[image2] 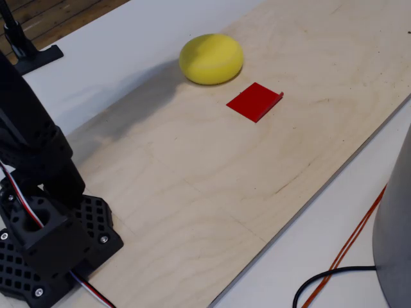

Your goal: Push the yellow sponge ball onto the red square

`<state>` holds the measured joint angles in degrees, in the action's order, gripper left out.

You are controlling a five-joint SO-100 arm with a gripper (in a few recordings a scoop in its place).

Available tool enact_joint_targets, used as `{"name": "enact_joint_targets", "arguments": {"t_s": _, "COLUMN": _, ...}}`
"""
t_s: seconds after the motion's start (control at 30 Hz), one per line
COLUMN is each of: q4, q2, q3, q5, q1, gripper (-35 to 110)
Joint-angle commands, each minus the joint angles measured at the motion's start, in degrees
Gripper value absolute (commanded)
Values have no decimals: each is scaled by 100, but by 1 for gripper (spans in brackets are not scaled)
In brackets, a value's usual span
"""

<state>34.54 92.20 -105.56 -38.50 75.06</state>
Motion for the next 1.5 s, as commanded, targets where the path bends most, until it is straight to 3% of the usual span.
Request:
{"name": "enact_joint_targets", "arguments": {"t_s": 0.0, "q4": -246, "q2": -149, "q3": 202, "q5": -97, "q1": 79, "gripper": 19}}
{"name": "enact_joint_targets", "arguments": {"t_s": 0.97, "q4": -642, "q2": -2206, "q3": 1362, "q5": -413, "q1": 264, "gripper": 19}}
{"name": "enact_joint_targets", "arguments": {"t_s": 1.47, "q4": -1784, "q2": -2830, "q3": 817, "q5": -97, "q1": 404, "gripper": 18}}
